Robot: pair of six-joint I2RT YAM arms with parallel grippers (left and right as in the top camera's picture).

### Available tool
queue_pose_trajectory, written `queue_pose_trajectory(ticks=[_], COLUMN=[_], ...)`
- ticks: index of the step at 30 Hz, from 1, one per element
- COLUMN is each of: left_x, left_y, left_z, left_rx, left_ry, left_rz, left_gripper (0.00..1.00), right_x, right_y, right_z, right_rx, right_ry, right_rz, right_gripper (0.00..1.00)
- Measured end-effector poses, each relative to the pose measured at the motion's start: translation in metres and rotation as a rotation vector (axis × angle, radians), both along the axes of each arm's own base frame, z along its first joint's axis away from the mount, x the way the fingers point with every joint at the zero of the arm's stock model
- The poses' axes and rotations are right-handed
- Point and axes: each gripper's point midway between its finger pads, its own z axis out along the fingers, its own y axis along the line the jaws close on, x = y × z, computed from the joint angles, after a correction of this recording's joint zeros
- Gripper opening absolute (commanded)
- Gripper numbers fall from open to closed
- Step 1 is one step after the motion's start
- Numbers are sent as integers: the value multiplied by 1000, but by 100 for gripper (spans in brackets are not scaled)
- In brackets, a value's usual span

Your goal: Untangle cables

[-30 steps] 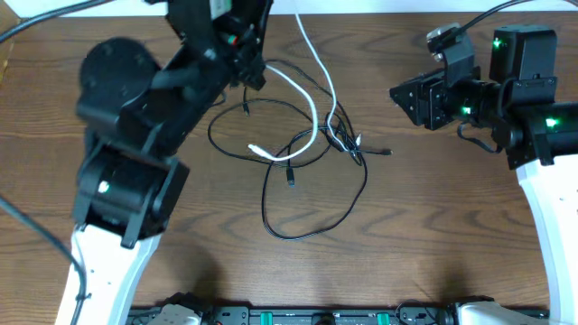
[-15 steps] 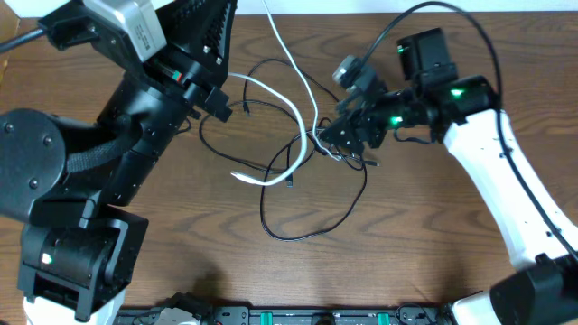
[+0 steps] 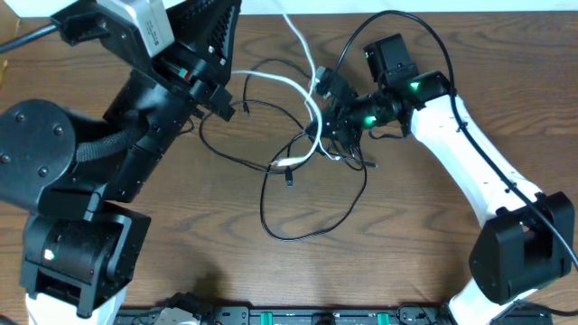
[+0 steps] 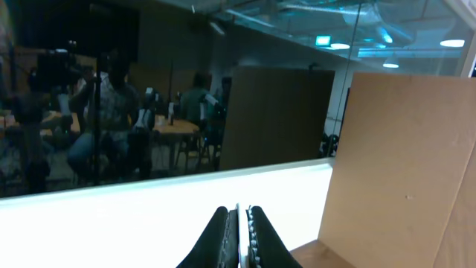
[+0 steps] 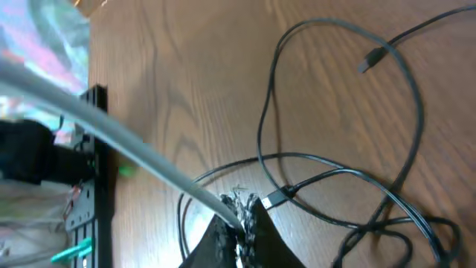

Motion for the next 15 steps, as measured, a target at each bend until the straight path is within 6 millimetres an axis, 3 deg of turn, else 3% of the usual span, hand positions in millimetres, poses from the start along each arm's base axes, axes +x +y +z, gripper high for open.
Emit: queue_pose_trajectory(ticks=[2, 7, 8, 10, 13, 15], left_x=[3, 21, 25, 32, 37, 38], left_y=[-1, -8, -10, -12, -14, -14], left_z=[-4, -23, -27, -34, -40, -42], left_rx=[6, 30, 34, 43, 50, 53], left_ry=[16, 78, 91, 113, 133, 141], left_rz=[0, 0, 0, 0, 0, 0], left_gripper=[7, 7, 7, 7, 7, 7], right_x=[3, -3, -10, -20, -26, -23], right_y=[-5, -35, -45, -61, -82, -102], right_z=[14, 94, 119, 150, 174, 174], right_rx=[15, 88, 110, 137, 141, 110], right_ry=[-5, -121, -156, -202, -205, -154], right_rz=[-44, -182, -228, -304, -450, -610], right_gripper=[1, 1, 1, 1, 1, 1])
